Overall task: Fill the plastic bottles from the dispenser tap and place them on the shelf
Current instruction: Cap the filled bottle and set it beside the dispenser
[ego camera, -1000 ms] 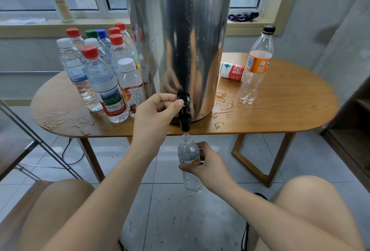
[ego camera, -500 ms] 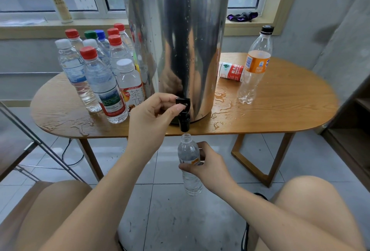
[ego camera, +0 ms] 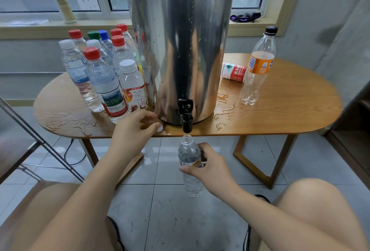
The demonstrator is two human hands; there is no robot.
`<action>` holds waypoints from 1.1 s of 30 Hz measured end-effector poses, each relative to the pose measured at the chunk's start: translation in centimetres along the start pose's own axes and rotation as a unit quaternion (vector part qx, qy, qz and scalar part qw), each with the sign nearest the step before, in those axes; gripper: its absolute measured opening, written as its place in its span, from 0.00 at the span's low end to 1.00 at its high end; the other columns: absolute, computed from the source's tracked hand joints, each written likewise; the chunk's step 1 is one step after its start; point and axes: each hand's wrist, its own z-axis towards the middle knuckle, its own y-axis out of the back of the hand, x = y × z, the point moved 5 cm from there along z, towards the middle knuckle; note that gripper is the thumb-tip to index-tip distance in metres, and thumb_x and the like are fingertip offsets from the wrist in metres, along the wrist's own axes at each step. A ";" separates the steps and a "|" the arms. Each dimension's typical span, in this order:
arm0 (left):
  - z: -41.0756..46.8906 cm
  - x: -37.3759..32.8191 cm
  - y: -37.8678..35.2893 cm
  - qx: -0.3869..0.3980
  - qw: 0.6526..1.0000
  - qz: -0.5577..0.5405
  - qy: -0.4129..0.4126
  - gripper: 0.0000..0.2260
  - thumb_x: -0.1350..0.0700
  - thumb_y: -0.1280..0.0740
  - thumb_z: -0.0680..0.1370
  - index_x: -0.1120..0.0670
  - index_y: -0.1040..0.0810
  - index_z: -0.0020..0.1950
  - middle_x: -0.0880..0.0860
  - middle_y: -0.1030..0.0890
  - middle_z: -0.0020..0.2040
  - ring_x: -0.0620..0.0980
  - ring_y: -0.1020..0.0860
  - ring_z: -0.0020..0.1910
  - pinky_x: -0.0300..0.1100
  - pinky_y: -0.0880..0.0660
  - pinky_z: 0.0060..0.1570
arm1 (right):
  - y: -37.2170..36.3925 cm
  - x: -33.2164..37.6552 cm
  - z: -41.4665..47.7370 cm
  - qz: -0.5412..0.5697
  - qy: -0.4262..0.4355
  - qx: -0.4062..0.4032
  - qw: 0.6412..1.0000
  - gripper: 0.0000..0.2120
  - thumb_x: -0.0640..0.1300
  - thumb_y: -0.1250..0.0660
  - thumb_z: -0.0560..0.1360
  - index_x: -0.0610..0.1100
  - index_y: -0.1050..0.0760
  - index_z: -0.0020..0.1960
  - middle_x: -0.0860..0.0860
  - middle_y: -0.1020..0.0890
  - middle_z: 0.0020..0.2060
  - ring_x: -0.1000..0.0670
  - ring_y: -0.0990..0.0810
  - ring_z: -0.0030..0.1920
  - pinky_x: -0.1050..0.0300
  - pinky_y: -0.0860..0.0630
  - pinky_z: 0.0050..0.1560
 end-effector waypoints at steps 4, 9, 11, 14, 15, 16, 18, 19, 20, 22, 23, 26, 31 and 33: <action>0.1 1.0 -1.1 0.013 0.997 0.075 -0.025 0.08 0.48 0.23 0.80 0.45 0.14 0.59 0.43 0.15 0.53 0.44 0.20 0.53 0.42 0.22 0.52 | -0.2 0.1 -0.1 -0.009 0.004 0.006 1.000 0.26 0.58 0.15 0.68 0.60 0.24 0.59 0.61 0.14 0.51 0.61 0.16 0.52 0.60 0.18 0.55; -0.5 0.2 -1.3 0.018 0.998 0.055 -0.022 0.07 0.51 0.22 0.79 0.45 0.14 0.56 0.41 0.15 0.50 0.42 0.19 0.51 0.43 0.19 0.54 | -0.3 0.2 -0.2 -0.017 0.007 0.006 1.000 0.27 0.59 0.14 0.67 0.60 0.24 0.59 0.61 0.14 0.51 0.61 0.16 0.52 0.59 0.18 0.55; -1.3 -0.3 -1.4 0.021 1.000 0.008 -0.018 0.07 0.51 0.21 0.78 0.46 0.14 0.55 0.39 0.15 0.47 0.39 0.17 0.49 0.37 0.20 0.51 | -0.2 0.3 -0.3 -0.015 0.011 0.007 1.000 0.27 0.59 0.14 0.67 0.59 0.24 0.59 0.62 0.14 0.51 0.61 0.16 0.52 0.60 0.18 0.55; -2.8 -1.5 -2.3 0.049 0.996 -0.076 0.002 0.06 0.51 0.20 0.78 0.45 0.14 0.52 0.36 0.15 0.46 0.38 0.17 0.50 0.27 0.25 0.46 | -0.2 0.3 -0.4 -0.017 0.021 0.003 1.000 0.28 0.59 0.14 0.67 0.59 0.24 0.60 0.61 0.14 0.51 0.61 0.16 0.52 0.59 0.18 0.55; -3.2 -1.8 -2.7 0.062 0.994 -0.092 0.004 0.05 0.51 0.20 0.78 0.44 0.14 0.52 0.34 0.15 0.47 0.38 0.18 0.50 0.26 0.27 0.45 | -0.2 0.4 -0.4 -0.021 0.024 0.002 1.000 0.28 0.59 0.14 0.67 0.59 0.24 0.60 0.61 0.14 0.51 0.60 0.16 0.52 0.58 0.17 0.55; -3.5 -2.0 -3.1 0.073 0.992 -0.099 0.003 0.05 0.51 0.21 0.78 0.44 0.14 0.52 0.33 0.16 0.47 0.38 0.18 0.51 0.26 0.28 0.45 | -0.2 0.4 -0.4 -0.023 0.025 0.001 0.999 0.28 0.60 0.15 0.67 0.59 0.25 0.60 0.61 0.14 0.51 0.60 0.16 0.52 0.56 0.17 0.55; -3.8 -2.0 -3.4 0.088 0.991 -0.103 -0.003 0.05 0.49 0.21 0.78 0.43 0.14 0.53 0.34 0.16 0.49 0.39 0.18 0.52 0.28 0.27 0.45 | -0.2 0.3 -0.4 -0.021 0.025 0.001 0.999 0.28 0.60 0.15 0.67 0.59 0.25 0.60 0.61 0.14 0.51 0.59 0.15 0.52 0.54 0.17 0.56; -3.8 -1.8 -3.5 0.093 0.990 -0.110 -0.002 0.05 0.48 0.22 0.79 0.42 0.13 0.54 0.35 0.15 0.50 0.40 0.18 0.52 0.30 0.26 0.46 | -0.1 0.3 -0.4 -0.019 0.025 0.002 1.000 0.27 0.59 0.15 0.67 0.59 0.24 0.60 0.61 0.14 0.51 0.59 0.15 0.52 0.54 0.17 0.56; -3.7 -1.6 -3.4 0.098 0.987 -0.124 0.003 0.05 0.47 0.22 0.79 0.42 0.13 0.54 0.37 0.14 0.51 0.41 0.18 0.53 0.34 0.24 0.49 | -0.1 0.3 -0.4 -0.017 0.026 0.003 1.000 0.27 0.59 0.15 0.67 0.59 0.24 0.60 0.61 0.14 0.51 0.59 0.15 0.52 0.53 0.17 0.57; -3.7 -1.3 -3.3 0.104 0.981 -0.160 0.020 0.06 0.46 0.23 0.79 0.43 0.13 0.55 0.40 0.13 0.52 0.43 0.17 0.53 0.43 0.20 0.53 | -0.1 0.5 -0.4 -0.018 0.030 0.004 0.999 0.27 0.58 0.15 0.67 0.59 0.24 0.60 0.61 0.14 0.51 0.59 0.15 0.52 0.54 0.17 0.57; -3.7 -1.3 -3.3 0.108 0.979 -0.169 0.022 0.06 0.45 0.23 0.79 0.43 0.13 0.55 0.41 0.13 0.52 0.44 0.16 0.53 0.44 0.20 0.54 | -0.1 0.6 -0.5 -0.023 0.034 0.006 0.999 0.27 0.59 0.15 0.67 0.59 0.24 0.60 0.62 0.14 0.51 0.59 0.15 0.52 0.54 0.17 0.56; -3.9 -1.8 -3.6 0.121 0.981 -0.152 -0.013 0.07 0.45 0.22 0.78 0.41 0.12 0.55 0.40 0.13 0.53 0.46 0.17 0.53 0.41 0.22 0.50 | -0.3 0.7 -0.7 -0.043 0.040 0.022 0.998 0.29 0.61 0.16 0.67 0.61 0.25 0.61 0.62 0.15 0.51 0.60 0.16 0.52 0.55 0.17 0.55; -3.7 -2.0 -3.5 0.113 0.988 -0.083 -0.056 0.11 0.39 0.20 0.72 0.40 0.12 0.51 0.40 0.14 0.48 0.45 0.18 0.49 0.32 0.26 0.44 | -0.6 0.7 -0.9 -0.058 0.046 0.036 0.997 0.30 0.63 0.16 0.66 0.62 0.25 0.63 0.62 0.15 0.52 0.59 0.16 0.53 0.54 0.16 0.55; -3.6 -1.9 -3.5 0.118 0.988 -0.072 -0.064 0.13 0.37 0.20 0.69 0.41 0.12 0.48 0.40 0.14 0.46 0.45 0.18 0.48 0.36 0.22 0.44 | -0.7 0.7 -1.0 -0.067 0.051 0.040 0.996 0.30 0.63 0.16 0.66 0.62 0.26 0.63 0.62 0.15 0.52 0.59 0.16 0.53 0.54 0.17 0.55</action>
